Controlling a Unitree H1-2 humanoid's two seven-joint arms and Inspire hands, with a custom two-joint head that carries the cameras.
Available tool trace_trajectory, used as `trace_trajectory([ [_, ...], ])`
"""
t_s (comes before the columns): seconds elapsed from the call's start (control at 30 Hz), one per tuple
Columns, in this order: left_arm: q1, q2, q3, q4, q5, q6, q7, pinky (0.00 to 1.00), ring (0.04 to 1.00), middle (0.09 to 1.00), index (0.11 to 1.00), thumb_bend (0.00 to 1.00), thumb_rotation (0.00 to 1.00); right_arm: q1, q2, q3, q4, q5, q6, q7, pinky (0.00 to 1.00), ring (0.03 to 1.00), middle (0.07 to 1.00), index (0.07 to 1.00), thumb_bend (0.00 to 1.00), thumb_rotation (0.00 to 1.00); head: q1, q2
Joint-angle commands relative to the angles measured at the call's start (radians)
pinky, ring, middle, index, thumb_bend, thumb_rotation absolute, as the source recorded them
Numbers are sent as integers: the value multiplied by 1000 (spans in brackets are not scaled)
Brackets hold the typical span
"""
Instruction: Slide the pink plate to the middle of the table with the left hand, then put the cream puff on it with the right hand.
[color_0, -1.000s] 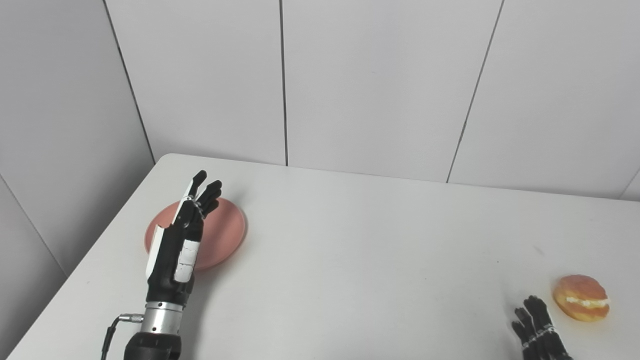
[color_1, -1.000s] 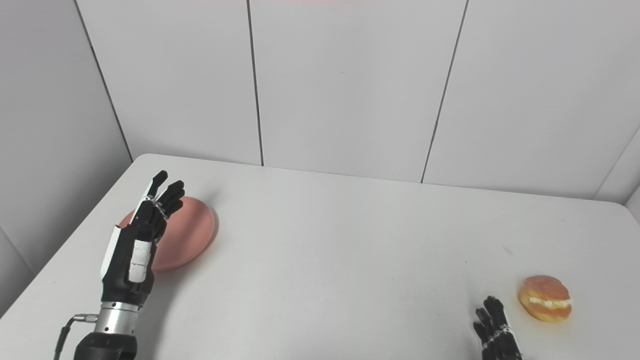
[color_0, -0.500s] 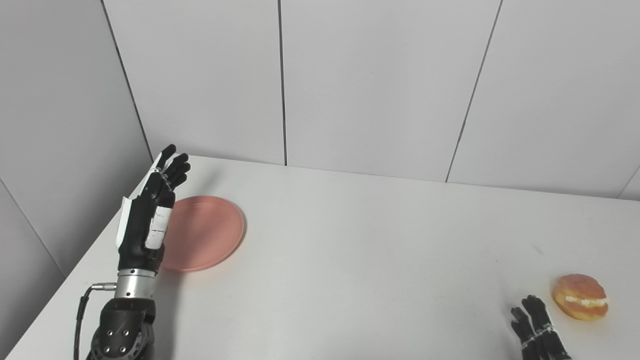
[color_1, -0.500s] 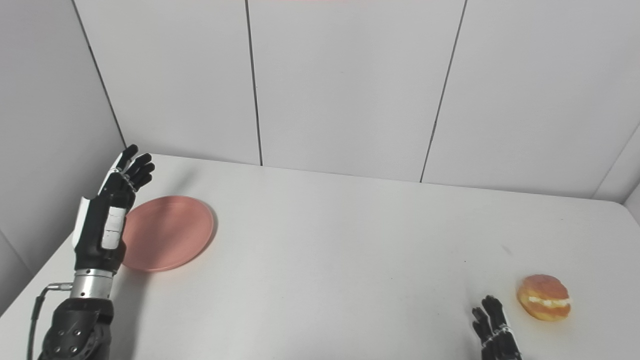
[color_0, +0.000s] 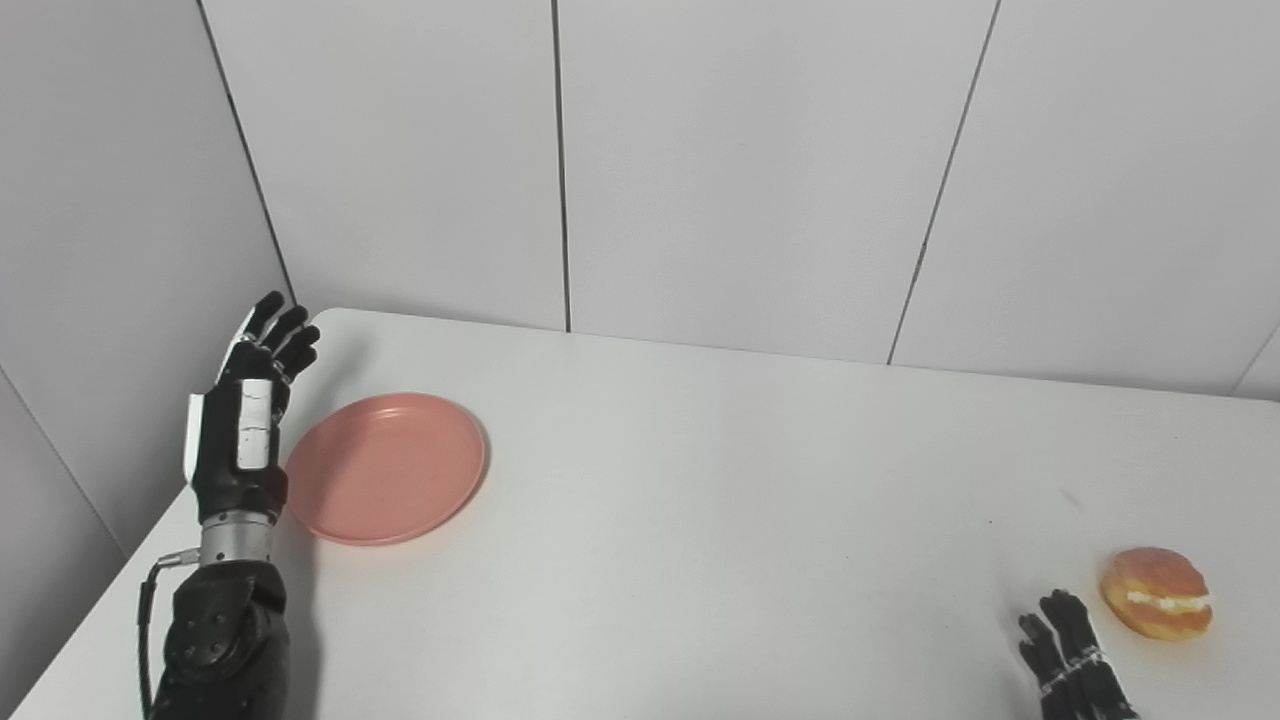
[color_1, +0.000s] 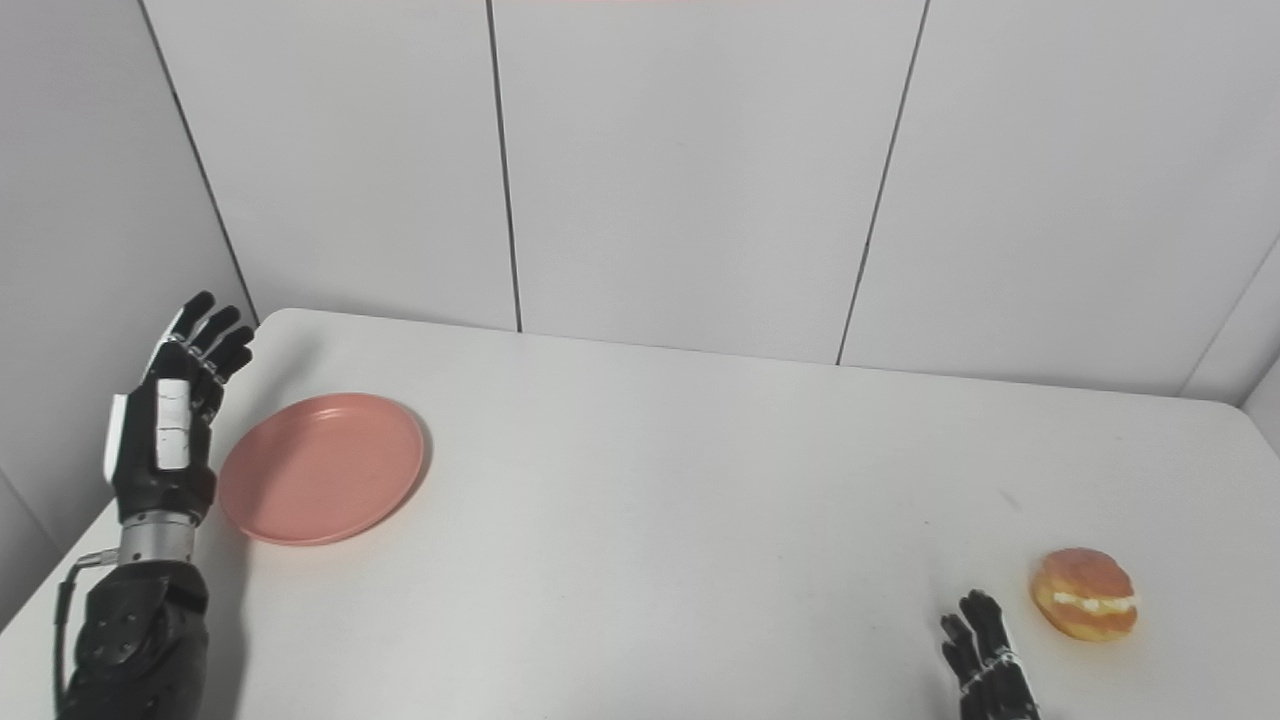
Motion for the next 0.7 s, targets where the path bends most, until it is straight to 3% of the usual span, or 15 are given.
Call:
trace_trajectory([
  [0.0, -52, 46, 9, 27, -18, -43, -28, 865, 831, 864, 849, 904, 884, 33, 2, 2, 80, -19, 54, -16, 1000, 965, 982, 965, 829, 1000, 1, 2],
  [0.1, -89, 77, 24, 124, -41, -61, -42, 862, 836, 856, 847, 906, 874, 33, 1, 3, 80, -15, 55, -13, 1000, 968, 985, 966, 817, 994, 1, 2],
  [0.47, -137, 119, 45, 293, -77, -77, -63, 847, 826, 835, 809, 970, 817, 35, -2, 6, 79, -26, 52, -15, 1000, 961, 981, 966, 815, 1000, -2, 5],
  [0.67, -164, 154, 47, 405, -81, -87, -88, 786, 804, 808, 764, 994, 793, 33, -1, 9, 81, -33, 51, -17, 1000, 957, 977, 966, 820, 1000, -5, 6],
])
